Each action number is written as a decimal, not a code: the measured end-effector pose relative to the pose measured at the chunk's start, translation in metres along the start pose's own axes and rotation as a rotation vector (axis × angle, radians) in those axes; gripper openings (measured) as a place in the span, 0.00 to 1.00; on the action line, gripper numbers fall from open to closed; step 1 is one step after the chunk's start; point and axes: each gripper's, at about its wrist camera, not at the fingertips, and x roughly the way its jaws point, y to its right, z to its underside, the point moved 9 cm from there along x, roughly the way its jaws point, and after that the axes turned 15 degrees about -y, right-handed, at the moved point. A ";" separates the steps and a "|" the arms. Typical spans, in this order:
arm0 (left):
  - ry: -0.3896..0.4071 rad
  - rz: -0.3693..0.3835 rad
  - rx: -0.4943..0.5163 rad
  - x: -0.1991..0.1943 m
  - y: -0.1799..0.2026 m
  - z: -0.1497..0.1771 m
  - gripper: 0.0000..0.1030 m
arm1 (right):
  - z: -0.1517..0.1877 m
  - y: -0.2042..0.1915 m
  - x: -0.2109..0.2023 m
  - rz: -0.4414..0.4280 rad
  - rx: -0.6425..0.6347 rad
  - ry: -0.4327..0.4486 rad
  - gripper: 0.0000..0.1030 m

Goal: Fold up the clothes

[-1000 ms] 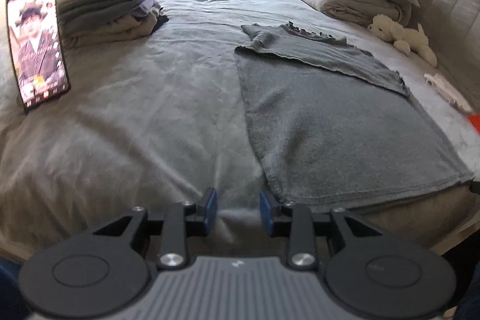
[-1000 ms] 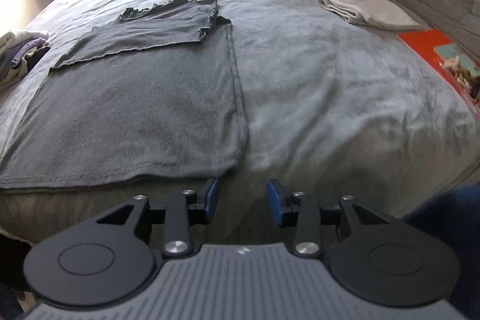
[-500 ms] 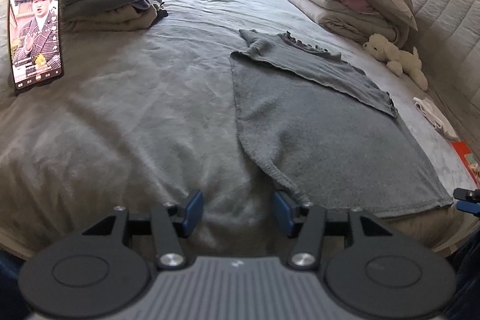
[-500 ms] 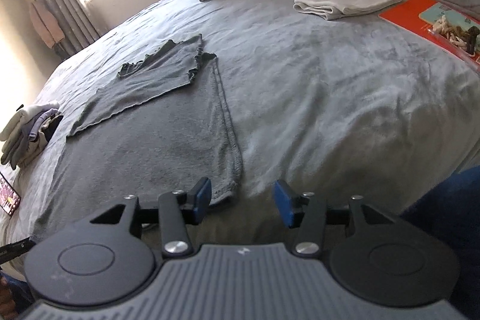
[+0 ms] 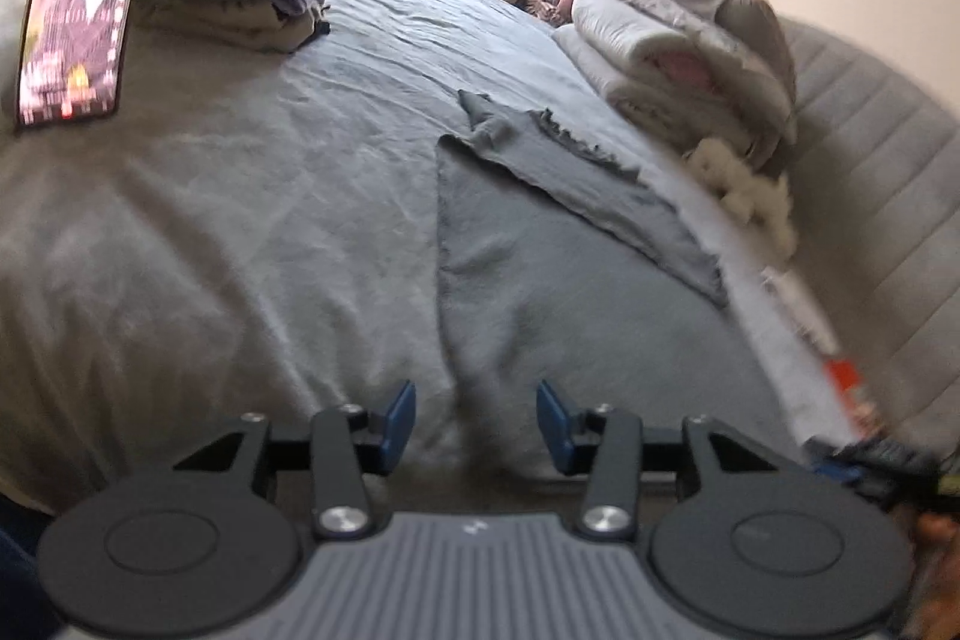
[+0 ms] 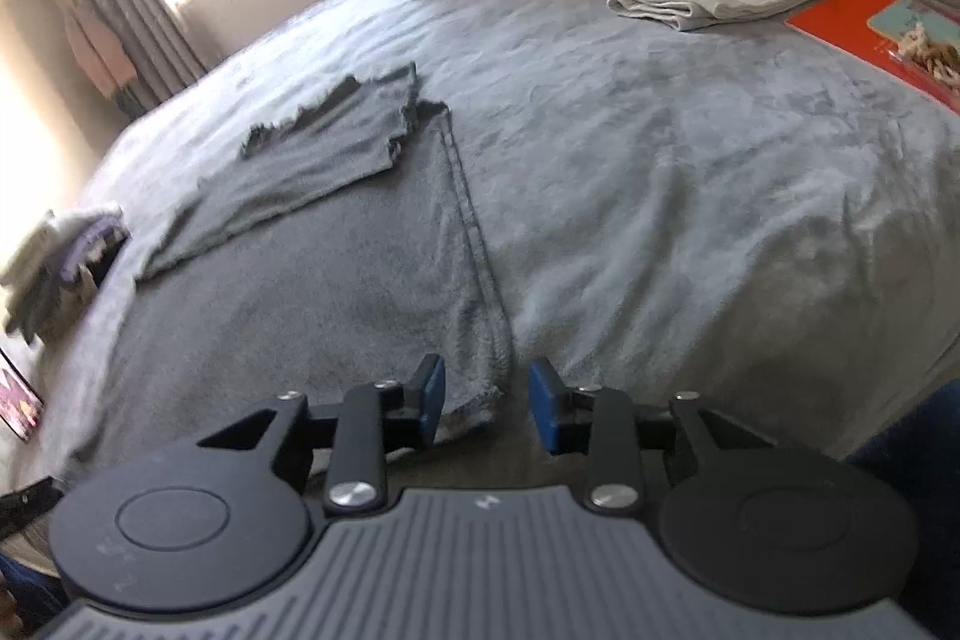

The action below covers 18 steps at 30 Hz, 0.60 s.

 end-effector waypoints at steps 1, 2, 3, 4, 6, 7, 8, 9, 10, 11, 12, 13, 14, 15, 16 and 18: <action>-0.010 -0.009 -0.003 0.004 0.001 0.001 0.44 | 0.000 0.000 0.000 -0.003 0.003 0.002 0.34; -0.020 -0.017 -0.005 0.007 0.001 0.001 0.42 | 0.000 0.000 0.000 -0.007 0.006 0.003 0.34; -0.028 -0.031 -0.005 0.011 0.002 0.002 0.42 | 0.000 -0.001 0.000 -0.010 0.010 0.005 0.34; -0.027 -0.055 0.001 0.013 0.003 0.003 0.41 | 0.000 -0.001 0.000 -0.013 0.013 0.006 0.34; -0.020 -0.100 0.030 0.018 0.007 0.007 0.36 | 0.001 -0.002 0.002 -0.005 0.009 0.008 0.34; -0.019 -0.118 0.047 0.020 0.010 0.009 0.35 | 0.001 -0.002 0.005 0.011 -0.002 0.008 0.34; -0.022 -0.133 0.064 0.022 0.012 0.011 0.33 | 0.001 -0.003 0.006 0.023 -0.010 0.007 0.34; -0.027 -0.154 0.084 0.025 0.014 0.013 0.27 | 0.002 -0.003 0.007 0.031 -0.018 0.009 0.34; -0.031 -0.178 0.098 0.028 0.014 0.014 0.25 | 0.002 -0.003 0.007 0.036 -0.023 0.011 0.33; -0.032 -0.195 0.105 0.029 0.013 0.014 0.18 | 0.002 -0.003 0.007 0.045 -0.025 0.015 0.19; -0.032 -0.206 0.111 0.030 0.013 0.014 0.08 | 0.003 -0.002 0.007 0.054 -0.026 0.017 0.09; -0.029 -0.203 0.114 0.029 0.013 0.014 0.07 | 0.004 -0.003 0.006 0.055 -0.030 0.023 0.07; -0.023 -0.205 0.117 0.027 0.014 0.013 0.06 | 0.004 -0.005 0.003 0.060 -0.040 0.038 0.06; -0.016 -0.211 0.124 0.025 0.015 0.012 0.06 | 0.005 -0.006 0.000 0.067 -0.049 0.057 0.06; -0.009 -0.215 0.129 0.022 0.016 0.011 0.06 | 0.005 -0.007 -0.004 0.065 -0.045 0.073 0.06; 0.002 -0.218 0.137 0.016 0.019 0.008 0.06 | 0.004 -0.006 -0.013 0.045 -0.025 0.103 0.06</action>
